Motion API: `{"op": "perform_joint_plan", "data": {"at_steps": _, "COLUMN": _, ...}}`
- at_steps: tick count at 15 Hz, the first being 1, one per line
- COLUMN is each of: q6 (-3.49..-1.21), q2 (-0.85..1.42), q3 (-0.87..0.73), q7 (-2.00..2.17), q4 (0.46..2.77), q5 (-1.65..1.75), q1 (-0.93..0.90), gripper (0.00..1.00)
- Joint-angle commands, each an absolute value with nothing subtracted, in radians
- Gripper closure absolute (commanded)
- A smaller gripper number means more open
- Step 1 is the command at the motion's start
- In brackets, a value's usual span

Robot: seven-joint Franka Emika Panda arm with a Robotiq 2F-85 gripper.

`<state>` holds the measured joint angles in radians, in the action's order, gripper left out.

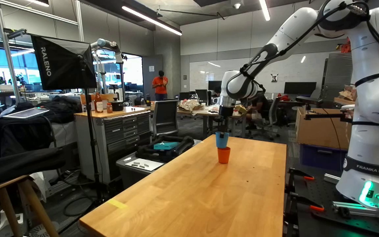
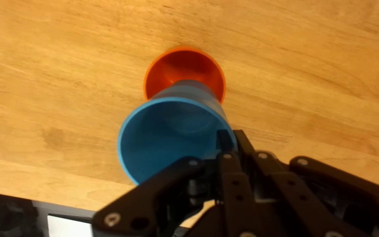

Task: Stack the cups together

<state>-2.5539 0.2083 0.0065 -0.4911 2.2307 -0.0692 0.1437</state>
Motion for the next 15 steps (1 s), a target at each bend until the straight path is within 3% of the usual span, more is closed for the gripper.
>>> {"op": "perform_joint_plan", "data": {"at_steps": 1, "q6": -2.550, "q2": 0.219, "q3": -0.013, "q7": -0.484, "q4": 2.225, "q5": -0.046, "q1": 0.148, "gripper": 0.94}}
{"op": "perform_joint_plan", "data": {"at_steps": 5, "q6": -2.542, "q2": 0.225, "q3": -0.019, "q7": -0.481, "q4": 2.224, "q5": -0.044, "q1": 0.148, "gripper": 0.92}}
{"op": "perform_joint_plan", "data": {"at_steps": 6, "q6": -2.536, "q2": 0.226, "q3": -0.019, "q7": -0.478, "q4": 2.225, "q5": -0.044, "q1": 0.148, "gripper": 0.73}}
{"op": "perform_joint_plan", "data": {"at_steps": 9, "q6": -2.529, "q2": 0.227, "q3": -0.016, "q7": -0.481, "q4": 2.223, "q5": -0.051, "q1": 0.149, "gripper": 0.56}}
{"op": "perform_joint_plan", "data": {"at_steps": 15, "q6": -2.520, "q2": 0.210, "q3": 0.008, "q7": -0.513, "q4": 2.203, "q5": -0.086, "q1": 0.150, "gripper": 0.10}}
